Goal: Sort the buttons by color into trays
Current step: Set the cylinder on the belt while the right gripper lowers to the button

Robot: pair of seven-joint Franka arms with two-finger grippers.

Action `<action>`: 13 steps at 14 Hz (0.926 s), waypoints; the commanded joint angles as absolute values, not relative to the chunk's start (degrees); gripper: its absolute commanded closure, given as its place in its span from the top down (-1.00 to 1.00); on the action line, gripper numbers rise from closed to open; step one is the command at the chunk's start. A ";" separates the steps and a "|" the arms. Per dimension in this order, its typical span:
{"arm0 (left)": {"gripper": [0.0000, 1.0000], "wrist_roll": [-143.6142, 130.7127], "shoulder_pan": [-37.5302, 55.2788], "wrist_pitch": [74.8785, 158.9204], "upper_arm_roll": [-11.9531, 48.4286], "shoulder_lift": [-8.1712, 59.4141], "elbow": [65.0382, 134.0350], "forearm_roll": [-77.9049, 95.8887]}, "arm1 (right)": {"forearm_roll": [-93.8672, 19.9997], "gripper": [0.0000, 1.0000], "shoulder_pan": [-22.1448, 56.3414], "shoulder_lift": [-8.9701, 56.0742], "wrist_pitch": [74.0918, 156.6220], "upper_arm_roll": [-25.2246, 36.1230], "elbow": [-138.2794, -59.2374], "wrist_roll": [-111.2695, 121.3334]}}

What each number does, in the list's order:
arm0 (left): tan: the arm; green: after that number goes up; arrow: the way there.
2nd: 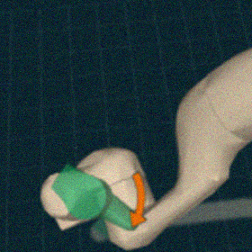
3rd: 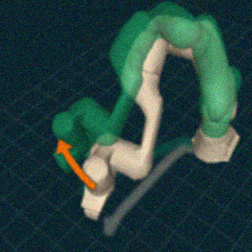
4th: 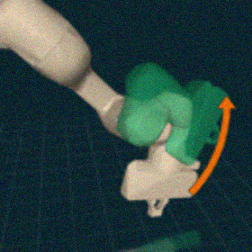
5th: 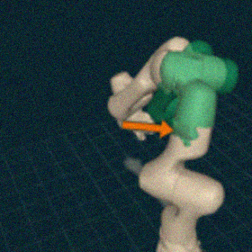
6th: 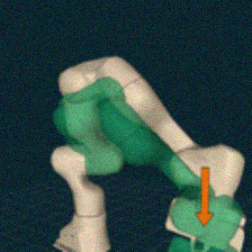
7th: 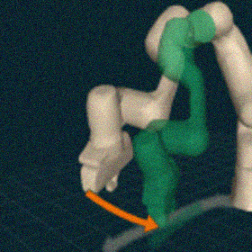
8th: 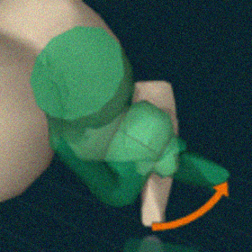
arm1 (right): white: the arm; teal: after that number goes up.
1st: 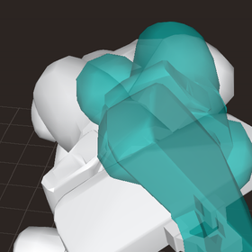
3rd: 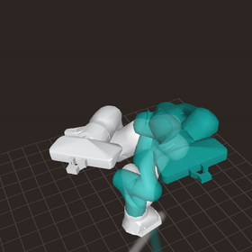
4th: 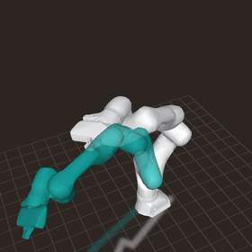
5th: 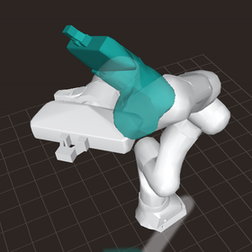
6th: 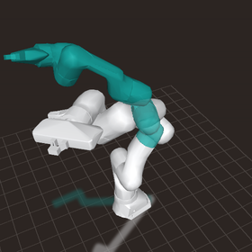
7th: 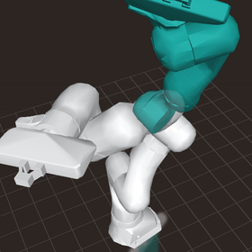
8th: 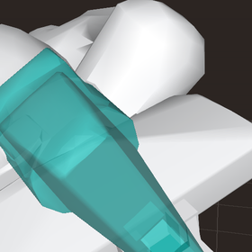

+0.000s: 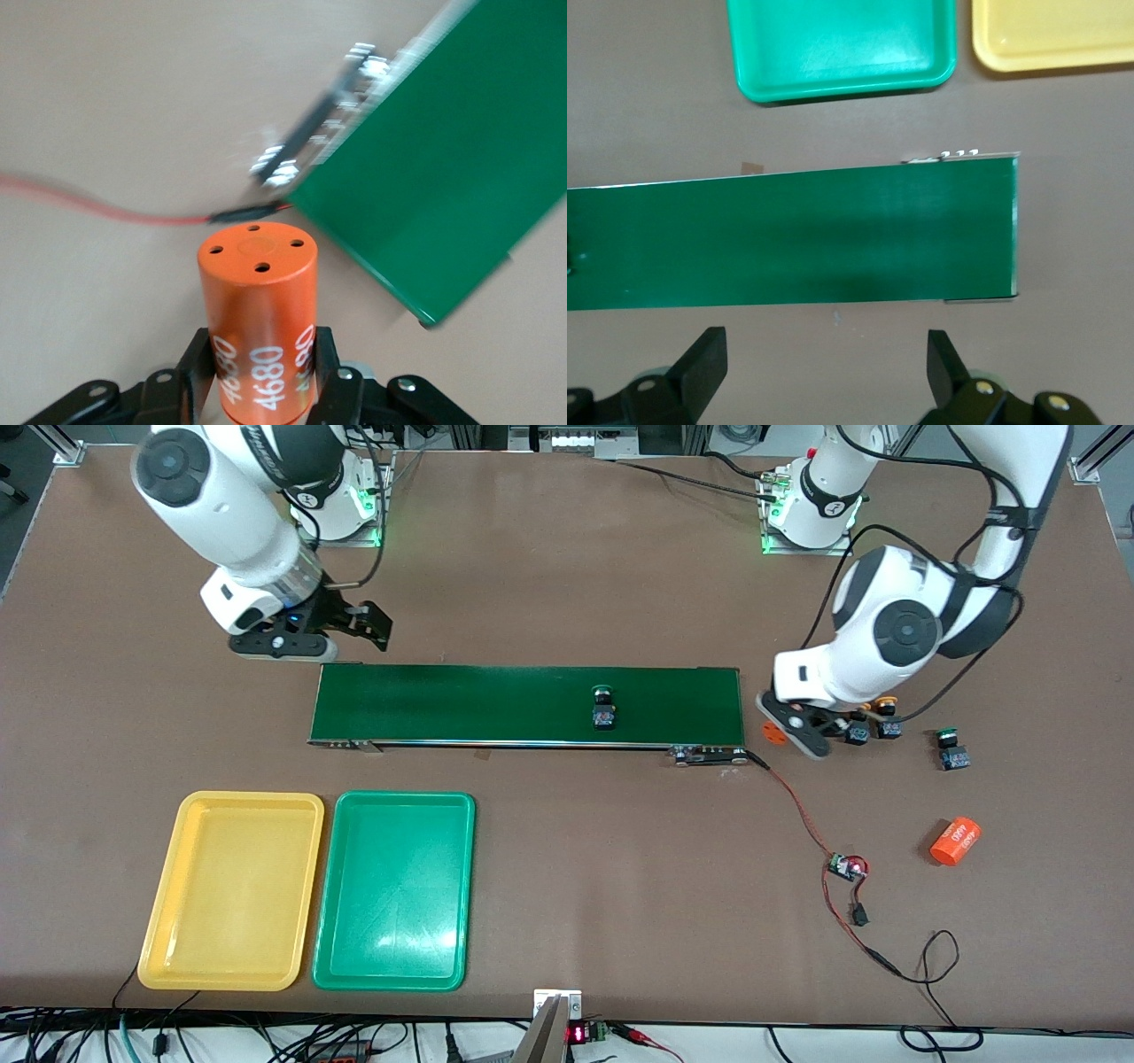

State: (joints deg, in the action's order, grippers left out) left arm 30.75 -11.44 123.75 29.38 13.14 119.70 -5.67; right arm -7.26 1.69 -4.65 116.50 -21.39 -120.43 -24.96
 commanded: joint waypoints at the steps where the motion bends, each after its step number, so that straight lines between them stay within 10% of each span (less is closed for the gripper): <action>1: -0.95 37.18 -5.82 123.40 29.00 13.62 119.09 -7.21 | -5.19 1.00 5.43 0.50 120.66 -21.27 -119.89 -28.30; 13: -0.87 45.35 5.88 127.53 29.62 20.47 119.01 -26.54 | 3.23 1.00 12.83 14.32 131.66 -21.18 -117.95 -37.44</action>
State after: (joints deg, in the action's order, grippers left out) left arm 44.43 4.21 127.69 29.66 19.75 119.77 -24.96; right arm 0.76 11.84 13.17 131.93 -21.48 -119.03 -35.76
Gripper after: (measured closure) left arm 0.507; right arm 0.000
